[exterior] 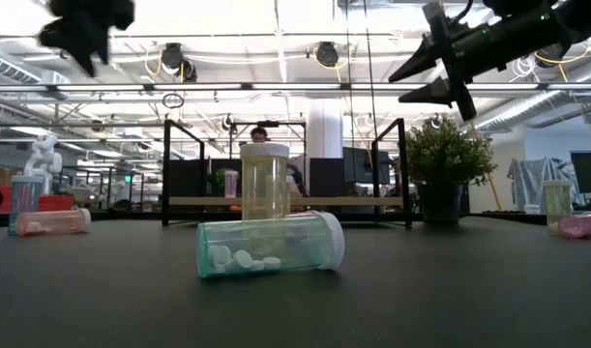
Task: Pick and place medicine bottles onto shelf by color
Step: Put the top left blue medicine bottle on the shelf
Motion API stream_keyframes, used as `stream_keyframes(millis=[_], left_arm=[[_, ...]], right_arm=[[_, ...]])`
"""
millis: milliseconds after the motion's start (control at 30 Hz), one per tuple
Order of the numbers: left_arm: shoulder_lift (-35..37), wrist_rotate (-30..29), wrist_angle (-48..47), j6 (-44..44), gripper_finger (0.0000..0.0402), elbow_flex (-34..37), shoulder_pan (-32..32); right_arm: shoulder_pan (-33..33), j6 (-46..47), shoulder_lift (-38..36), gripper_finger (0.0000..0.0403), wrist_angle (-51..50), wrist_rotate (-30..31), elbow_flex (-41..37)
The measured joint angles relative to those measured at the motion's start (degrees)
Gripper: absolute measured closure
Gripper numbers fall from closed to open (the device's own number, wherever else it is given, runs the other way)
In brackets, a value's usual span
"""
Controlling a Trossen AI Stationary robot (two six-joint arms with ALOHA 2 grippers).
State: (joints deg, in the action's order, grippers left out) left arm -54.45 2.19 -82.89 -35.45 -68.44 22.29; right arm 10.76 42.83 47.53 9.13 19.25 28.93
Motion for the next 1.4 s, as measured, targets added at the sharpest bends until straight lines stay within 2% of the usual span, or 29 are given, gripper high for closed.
stream_keyframes(millis=[233,467,633,867,1067,1400], left_arm=[[4.01,1.27,5.19,-16.73,0.0188,14.68,-7.63],[3.42,8.29,11.09,-25.37,0.0172,25.40,-13.88],[3.44,7.07,13.46,-28.36,0.0174,27.64,-17.65],[3.48,-2.45,15.53,-29.59,0.0161,28.02,-22.56],[3.45,-0.55,23.95,-33.74,0.0136,31.98,-24.94],[3.25,0.83,24.52,-37.09,0.0119,35.53,-28.23]], right_arm=[[-0.07,0.79,0.00,0.0218,-0.29,-3.06,0.00],[-0.04,1.70,0.02,0.0218,-0.69,-3.04,-0.02],[-0.04,2.33,0.02,0.0218,-0.72,-3.05,0.00],[-0.04,2.73,0.02,0.0218,-0.73,-3.07,-0.02],[-0.04,3.30,0.00,0.0217,-0.70,-4.46,-0.01],[-0.04,3.58,-0.02,0.0217,-0.32,-4.46,-0.02]])
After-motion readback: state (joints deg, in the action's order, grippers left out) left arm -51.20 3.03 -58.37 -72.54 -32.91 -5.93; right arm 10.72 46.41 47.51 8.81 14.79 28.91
